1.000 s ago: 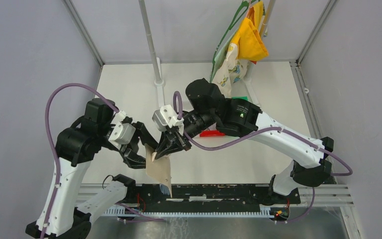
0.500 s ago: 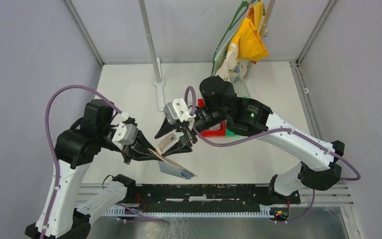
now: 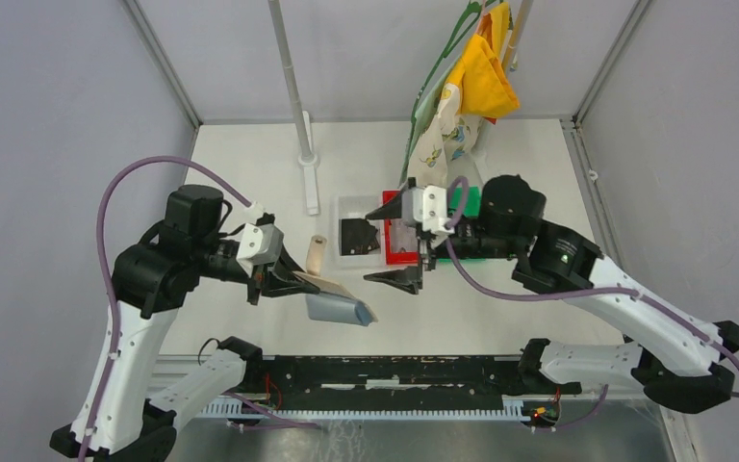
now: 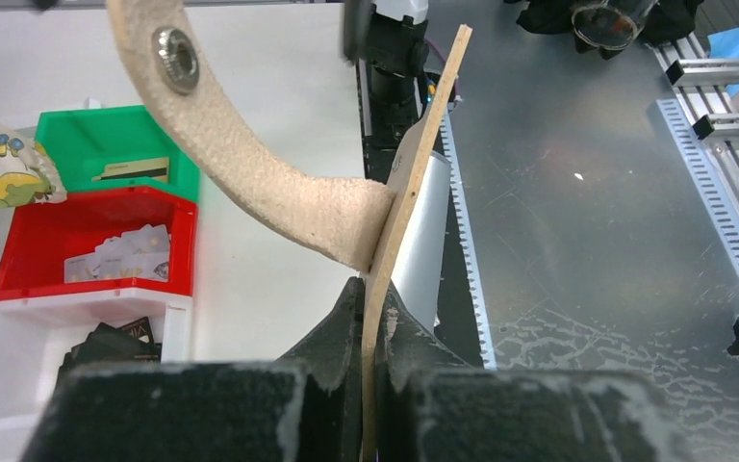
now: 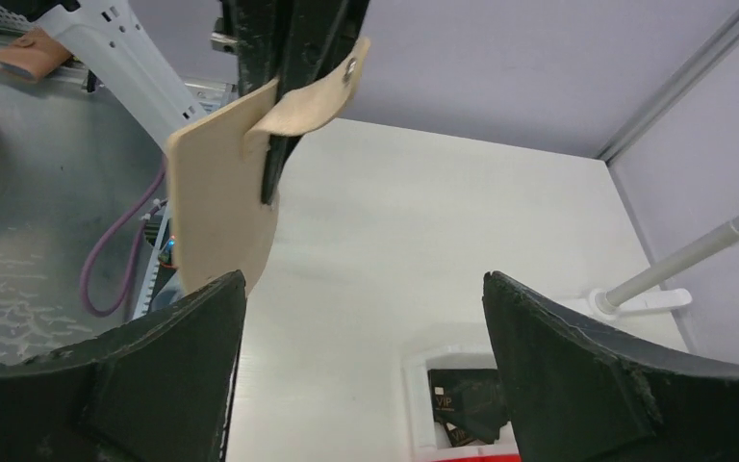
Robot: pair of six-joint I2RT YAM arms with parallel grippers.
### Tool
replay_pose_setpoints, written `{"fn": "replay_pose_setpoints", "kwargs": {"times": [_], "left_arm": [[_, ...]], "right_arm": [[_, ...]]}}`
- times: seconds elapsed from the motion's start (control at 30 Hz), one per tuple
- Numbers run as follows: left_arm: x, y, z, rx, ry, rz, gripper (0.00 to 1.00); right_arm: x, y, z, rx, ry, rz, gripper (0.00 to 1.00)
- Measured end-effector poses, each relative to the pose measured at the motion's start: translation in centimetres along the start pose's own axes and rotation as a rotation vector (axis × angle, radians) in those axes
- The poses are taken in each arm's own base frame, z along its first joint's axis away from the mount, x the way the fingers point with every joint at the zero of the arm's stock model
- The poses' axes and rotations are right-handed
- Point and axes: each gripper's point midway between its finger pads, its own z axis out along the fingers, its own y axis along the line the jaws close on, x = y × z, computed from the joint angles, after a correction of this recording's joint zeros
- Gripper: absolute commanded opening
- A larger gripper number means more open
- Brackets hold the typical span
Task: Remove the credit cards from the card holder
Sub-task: Open the card holder at the center of the board.
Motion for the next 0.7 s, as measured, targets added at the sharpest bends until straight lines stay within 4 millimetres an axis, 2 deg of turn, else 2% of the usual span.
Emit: {"fn": "replay_pose_setpoints", "kwargs": {"times": [0.1,0.2,0.4,0.5,0.6,0.7], "left_arm": [[-0.2,0.4,0.1,-0.001,-0.002,-0.024,0.02],[-0.7,0.9,0.2,-0.005,-0.01,-0.043,0.02],[-2.1,1.8,0.4,-0.017,-0.044,-0.078,0.02],[-2.6,2.0,0.5,-0.019,-0.058,-0.097,0.02],[-3.0,2.0,0.5,-0.011,-0.072,-0.113,0.02],[-3.3,1.9,0.5,-0.008,-0.08,-0.124,0.02]], "right_arm": [[0.2,1.1,-2.1,0.014,-0.039,-0.006,0.95],[1.5,2.4,-2.7,-0.007,-0.052,0.007,0.92],[5.1,4.4,-1.2,-0.108,-0.004,0.089,0.89],[6.3,4.9,-0.5,-0.142,0.018,0.12,0.81],[6.5,5.2,-0.4,-0.161,0.017,0.129,0.7],[6.3,5.4,-0.4,-0.176,0.005,0.12,0.67]]}}
